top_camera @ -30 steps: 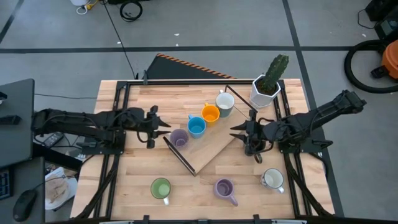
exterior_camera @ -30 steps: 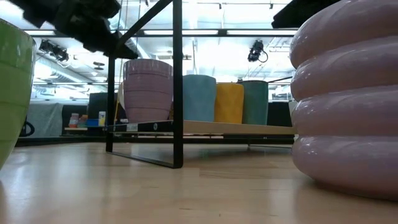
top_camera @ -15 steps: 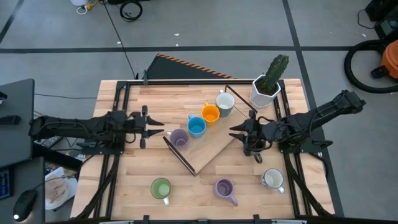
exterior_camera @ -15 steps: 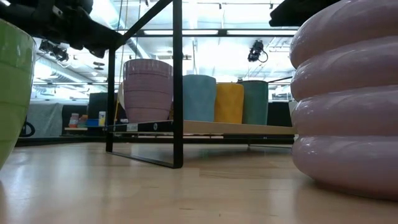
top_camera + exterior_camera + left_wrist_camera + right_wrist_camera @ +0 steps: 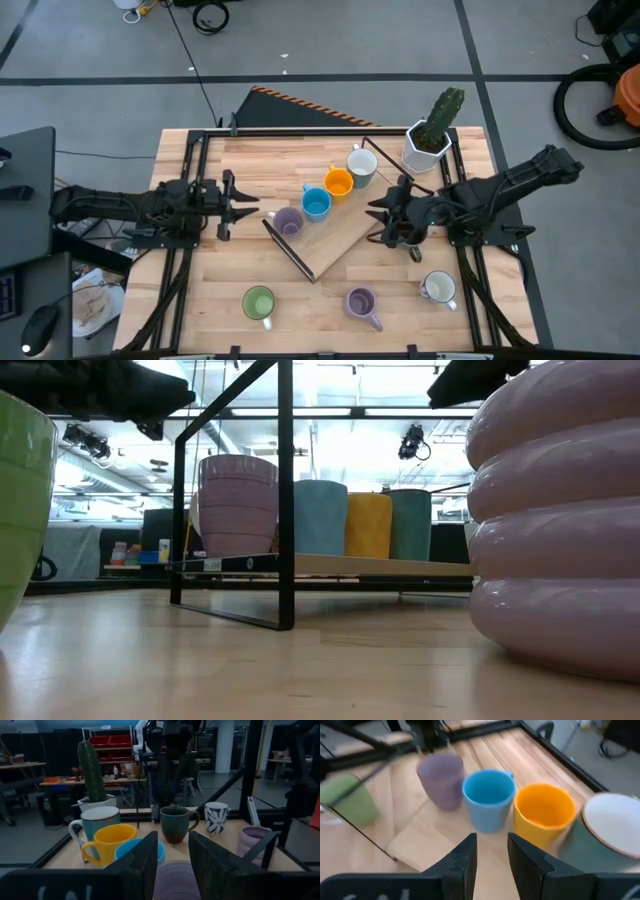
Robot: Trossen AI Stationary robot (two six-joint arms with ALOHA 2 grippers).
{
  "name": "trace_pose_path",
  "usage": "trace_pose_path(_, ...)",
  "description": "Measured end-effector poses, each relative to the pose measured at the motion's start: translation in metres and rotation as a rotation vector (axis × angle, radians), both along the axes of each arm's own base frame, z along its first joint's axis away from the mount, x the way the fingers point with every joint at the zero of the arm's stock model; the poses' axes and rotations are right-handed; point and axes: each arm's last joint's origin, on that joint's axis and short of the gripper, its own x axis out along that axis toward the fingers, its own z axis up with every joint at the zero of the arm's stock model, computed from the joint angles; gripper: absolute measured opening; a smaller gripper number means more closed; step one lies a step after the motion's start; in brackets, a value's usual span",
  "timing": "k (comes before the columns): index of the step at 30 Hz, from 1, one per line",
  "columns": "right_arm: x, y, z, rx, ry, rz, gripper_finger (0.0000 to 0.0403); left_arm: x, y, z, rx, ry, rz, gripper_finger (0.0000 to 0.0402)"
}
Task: Place coffee mugs
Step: Put the blue brown mug on the shelf
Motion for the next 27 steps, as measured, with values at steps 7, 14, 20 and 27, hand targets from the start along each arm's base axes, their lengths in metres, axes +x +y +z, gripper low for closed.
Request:
trace_pose_path(7,0.006,0.001,0.013,-0.004,0.120,-0.014,0.0114,0.000,-0.009,-0.001,-0.003,0.009,-0.034,0.0116)
trace_pose_path(14,0.011,0.003,0.016,0.025,0.235,0.025,0.0123,-0.001,-0.014,-0.002,0.024,0.017,-0.004,0.0116)
trace_pose_path(20,0.009,0.000,0.007,0.034,0.334,0.010,0.0145,-0.001,-0.014,-0.001,0.024,0.016,-0.003,0.0116)
trace_pose_path(27,0.005,-0.005,0.011,0.167,0.434,0.022,0.0183,-0.001,-0.014,-0.002,0.024,0.019,-0.003,0.0116)
